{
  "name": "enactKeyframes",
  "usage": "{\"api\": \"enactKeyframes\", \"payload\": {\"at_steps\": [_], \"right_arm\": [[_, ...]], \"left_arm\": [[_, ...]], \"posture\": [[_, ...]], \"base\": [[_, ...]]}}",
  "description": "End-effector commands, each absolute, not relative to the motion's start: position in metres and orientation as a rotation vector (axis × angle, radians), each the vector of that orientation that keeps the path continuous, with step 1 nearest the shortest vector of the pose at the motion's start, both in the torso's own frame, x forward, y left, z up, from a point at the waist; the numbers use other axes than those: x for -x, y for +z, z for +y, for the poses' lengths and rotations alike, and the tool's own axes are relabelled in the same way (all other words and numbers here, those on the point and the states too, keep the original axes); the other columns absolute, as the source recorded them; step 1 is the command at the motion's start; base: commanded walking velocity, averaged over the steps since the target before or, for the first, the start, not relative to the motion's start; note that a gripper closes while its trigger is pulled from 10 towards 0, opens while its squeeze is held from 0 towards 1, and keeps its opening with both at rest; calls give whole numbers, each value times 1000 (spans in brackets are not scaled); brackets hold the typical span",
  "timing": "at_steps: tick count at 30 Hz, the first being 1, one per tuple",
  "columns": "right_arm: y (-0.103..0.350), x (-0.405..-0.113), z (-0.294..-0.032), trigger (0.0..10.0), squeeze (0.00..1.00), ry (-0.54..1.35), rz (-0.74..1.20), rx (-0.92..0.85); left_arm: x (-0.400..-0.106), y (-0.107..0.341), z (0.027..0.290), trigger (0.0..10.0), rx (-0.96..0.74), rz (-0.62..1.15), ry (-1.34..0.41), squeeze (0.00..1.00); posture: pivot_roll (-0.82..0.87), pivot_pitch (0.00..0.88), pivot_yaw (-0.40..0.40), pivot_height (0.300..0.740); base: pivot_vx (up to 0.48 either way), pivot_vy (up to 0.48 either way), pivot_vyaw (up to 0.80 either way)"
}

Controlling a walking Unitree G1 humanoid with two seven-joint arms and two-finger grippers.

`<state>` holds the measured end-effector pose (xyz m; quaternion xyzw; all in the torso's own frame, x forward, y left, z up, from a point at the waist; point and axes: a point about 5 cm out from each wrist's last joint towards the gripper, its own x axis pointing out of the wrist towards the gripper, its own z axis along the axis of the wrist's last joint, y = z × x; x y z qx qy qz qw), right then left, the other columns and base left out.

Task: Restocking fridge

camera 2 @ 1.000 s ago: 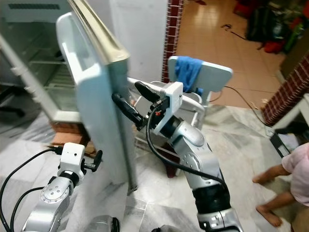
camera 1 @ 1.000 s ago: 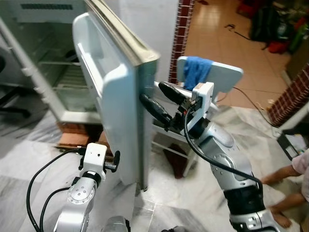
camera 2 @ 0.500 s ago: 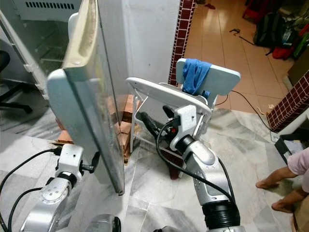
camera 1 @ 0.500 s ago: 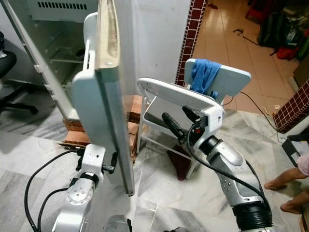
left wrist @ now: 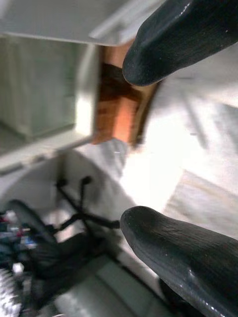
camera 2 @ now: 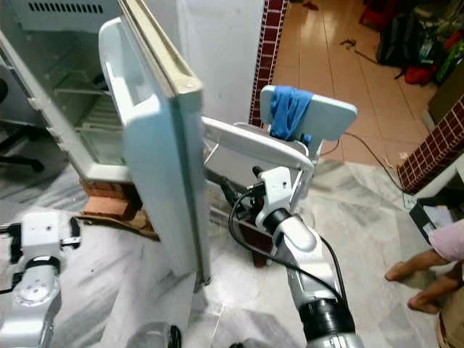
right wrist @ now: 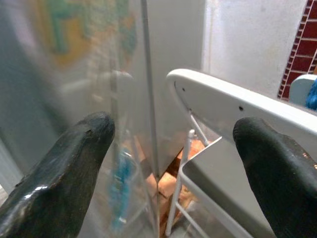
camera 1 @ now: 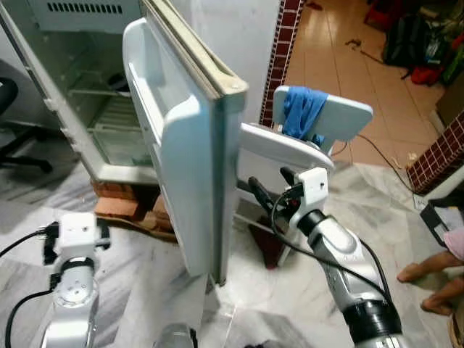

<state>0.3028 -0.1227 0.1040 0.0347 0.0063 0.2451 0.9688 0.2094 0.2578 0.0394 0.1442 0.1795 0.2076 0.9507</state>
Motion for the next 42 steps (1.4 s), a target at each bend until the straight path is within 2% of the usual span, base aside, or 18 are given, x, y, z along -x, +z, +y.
{"api": "enactKeyframes", "payload": {"at_steps": [1, 3, 5, 7, 8, 11, 14, 15, 18, 22, 23, 26, 28, 32, 34, 38, 42], "right_arm": [[108, -307, -119, 10000, 0, 503, -5, -80], [112, -310, -112, 10000, 0, 517, -11, -132], [123, -310, -96, 10000, 0, 610, -25, -258], [139, -298, -77, 10000, 0, 806, -54, -354], [152, -285, -64, 10000, 0, 966, -71, -440], [162, -272, -55, 10000, 0, 1101, -82, -465], [154, -280, -57, 10000, 0, 1035, -66, -424], [142, -291, -66, 10000, 0, 929, -39, -360], [133, -302, -83, 10000, 0, 792, -11, -300], [133, -303, -93, 10000, 0, 741, -2, -287], [126, -305, -105, 10000, 0, 662, 10, -265], [119, -307, -116, 10000, 0, 576, 9, -219], [111, -308, -129, 10000, 0, 443, 16, -183], [112, -307, -136, 10000, 0, 370, -5, -174], [110, -304, -143, 10000, 0, 276, -13, -179], [109, -302, -146, 10000, 0, 225, -27, -166], [106, -298, -160, 10000, 0, 92, -48, -173]], "left_arm": [[-202, 32, 255, 10000, -296, 391, 374, 0], [-195, 28, 253, 10000, -305, 415, 354, 0], [-182, 19, 250, 10000, -311, 472, 339, 0], [-173, 15, 248, 10000, -299, 501, 327, 0], [-168, 11, 247, 10000, -281, 519, 320, 0], [-166, 8, 244, 10000, -252, 537, 303, 0], [-168, 8, 244, 10000, -251, 532, 289, 0], [-169, 7, 243, 10000, -251, 532, 275, 0], [-170, 6, 242, 10000, -262, 536, 246, 0], [-172, 6, 242, 10000, -274, 532, 231, 0], [-178, 6, 242, 10000, -316, 507, 210, 0], [-187, 9, 241, 10000, -354, 465, 183, 0], [-203, 21, 238, 10000, -368, 404, 183, 0], [-213, 32, 234, 10000, -368, 344, 175, 0], [-228, 51, 224, 10000, -338, 249, 150, 0], [-238, 63, 214, 10000, -326, 183, 126, 0], [-253, 77, 198, 10000, -291, 108, 87, 0]], "posture": [[120, 68, -24, 740], [125, 69, -24, 740], [136, 69, -27, 740], [140, 69, -28, 740], [146, 69, -31, 740], [158, 66, -38, 740], [161, 66, -43, 740], [161, 66, -42, 740], [156, 68, -36, 740], [152, 71, -34, 740], [142, 82, -25, 740], [135, 93, -19, 740], [122, 108, -10, 740], [112, 115, -7, 740], [107, 117, -13, 740], [99, 115, -20, 740], [87, 96, -32, 740]], "base": [[0, 0, 0], [0, 0, 0], [0, 0, 0], [0, 0, 0], [0, 0, 0], [0, 0, 0], [0, 0, 0], [0, 0, 0], [0, 0, 0], [0, 0, 0], [0, 0, 0], [0, 0, 0], [0, 0, 0], [0, 0, 0], [0, 480, 0], [0, 480, 0], [0, 480, 0]]}}
